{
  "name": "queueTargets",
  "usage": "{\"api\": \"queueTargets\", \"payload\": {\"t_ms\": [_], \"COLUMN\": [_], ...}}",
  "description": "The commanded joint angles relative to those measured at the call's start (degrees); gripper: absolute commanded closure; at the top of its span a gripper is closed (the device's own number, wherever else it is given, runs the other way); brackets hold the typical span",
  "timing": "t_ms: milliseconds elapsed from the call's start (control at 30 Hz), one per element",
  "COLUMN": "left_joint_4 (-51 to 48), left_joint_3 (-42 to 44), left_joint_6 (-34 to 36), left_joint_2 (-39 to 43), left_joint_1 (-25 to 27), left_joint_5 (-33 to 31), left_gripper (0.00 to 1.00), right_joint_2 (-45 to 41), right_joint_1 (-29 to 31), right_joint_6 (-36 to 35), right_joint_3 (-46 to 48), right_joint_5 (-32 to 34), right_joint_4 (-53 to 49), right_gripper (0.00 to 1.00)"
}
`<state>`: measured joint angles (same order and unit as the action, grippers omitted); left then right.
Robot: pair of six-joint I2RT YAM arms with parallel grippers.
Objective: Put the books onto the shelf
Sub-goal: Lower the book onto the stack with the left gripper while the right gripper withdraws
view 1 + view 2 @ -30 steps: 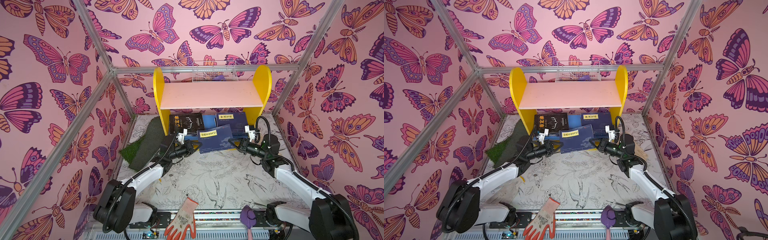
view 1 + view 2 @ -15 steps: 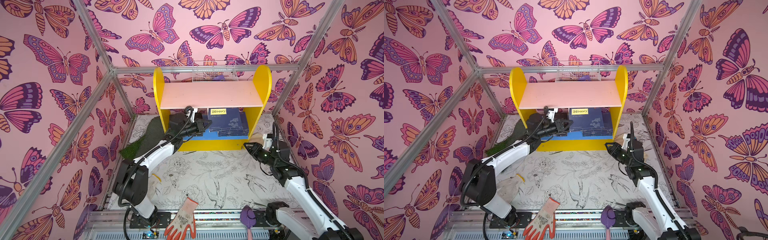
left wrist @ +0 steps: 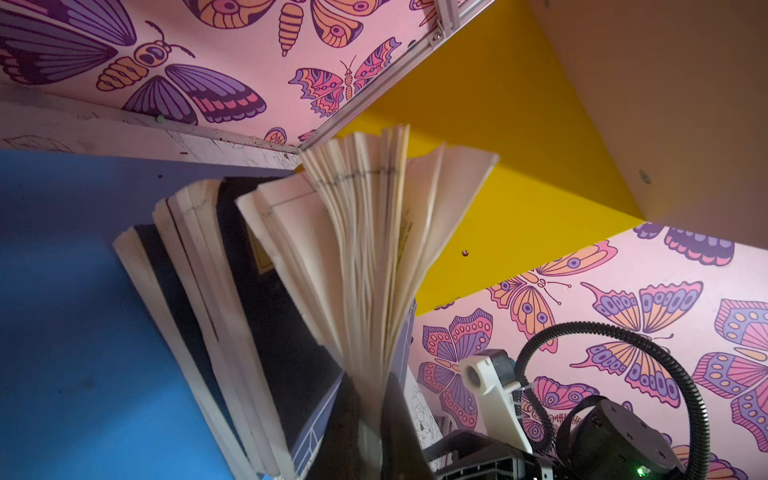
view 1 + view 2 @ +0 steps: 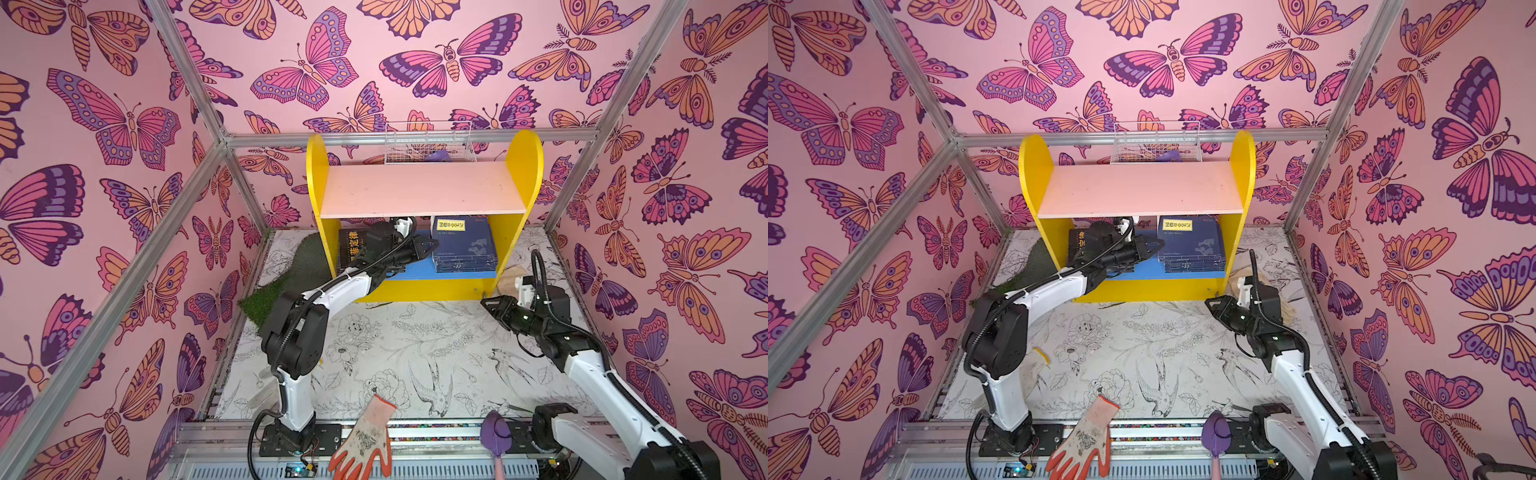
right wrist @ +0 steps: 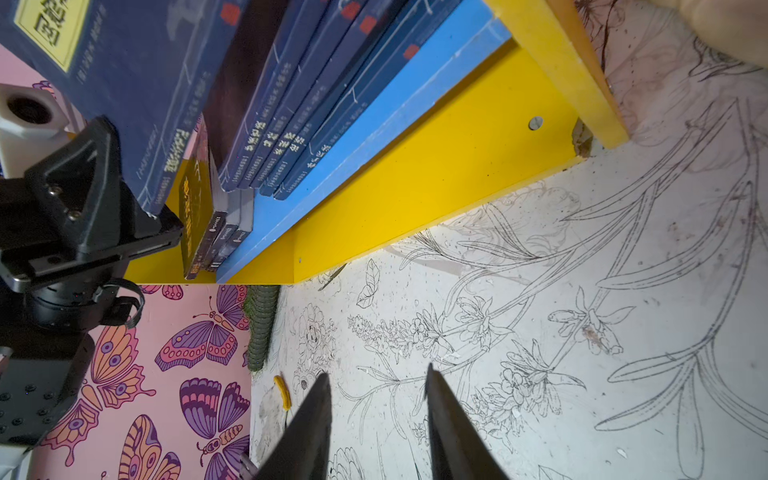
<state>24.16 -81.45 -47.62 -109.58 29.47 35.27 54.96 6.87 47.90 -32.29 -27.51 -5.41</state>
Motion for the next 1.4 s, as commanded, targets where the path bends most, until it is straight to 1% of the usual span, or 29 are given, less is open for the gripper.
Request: {"api": "queueTargets", "payload": {"t_ms": [0,433,733,867,933,1067,1100,1167,1267,1300,1333,1367], "left_joint_4": [2.66,0.30,-1.17,-1.91,-2.36,-3.31,-4.00,-4.59,-5.88,-6.81,-7.42,-7.90], "left_joint_3": [-3.10,-6.50,-7.23,-7.23,-7.14,-7.15,-7.08,-6.57,-5.83,-5.72,-5.52,-5.49], "left_joint_6": [-0.26,-1.82,-1.52,-1.32,-1.31,-0.74,-0.62,-0.38,1.12,1.82,2.51,3.21], "left_joint_2": [-1.50,-5.88,-6.28,-5.27,-4.64,-3.43,-2.90,-1.88,0.50,1.30,2.07,2.54], "left_joint_1": [0.23,2.34,2.84,3.18,3.40,3.77,3.87,3.99,4.34,4.42,4.58,4.62], "left_joint_5": [-1.46,-1.17,-1.16,-2.31,-3.37,-5.97,-7.31,-9.67,-14.48,-16.54,-18.55,-20.08], "left_gripper": [1.00,1.00,1.00,0.79,0.63,0.47,0.41,0.34,0.26,0.21,0.13,0.01], "right_joint_2": [0.54,1.35,1.29,1.38,1.47,1.69,1.74,1.68,1.56,1.57,1.64,1.75], "right_joint_1": [-0.10,-0.11,-0.10,-0.06,-0.10,-0.10,-0.10,-0.10,-0.03,-0.09,-0.11,-0.11], "right_joint_6": [-1.36,-1.25,-1.14,-1.05,-1.05,-1.05,-1.05,-1.18,-1.27,-1.32,-1.27,-1.32], "right_joint_3": [0.30,0.39,0.48,0.48,0.45,0.37,0.28,0.13,-0.20,-0.26,-0.39,-0.49], "right_joint_5": [-1.05,-0.78,-0.85,-0.81,-1.05,-1.10,-1.10,-1.44,-1.79,-1.77,-1.76,-1.83], "right_joint_4": [0.22,0.09,0.31,0.63,0.83,0.89,0.87,1.01,1.01,0.87,0.90,1.00], "right_gripper": [0.61,0.62,0.63,0.63,0.63,0.64,0.64,0.65,0.65,0.65,0.65,0.65]}}
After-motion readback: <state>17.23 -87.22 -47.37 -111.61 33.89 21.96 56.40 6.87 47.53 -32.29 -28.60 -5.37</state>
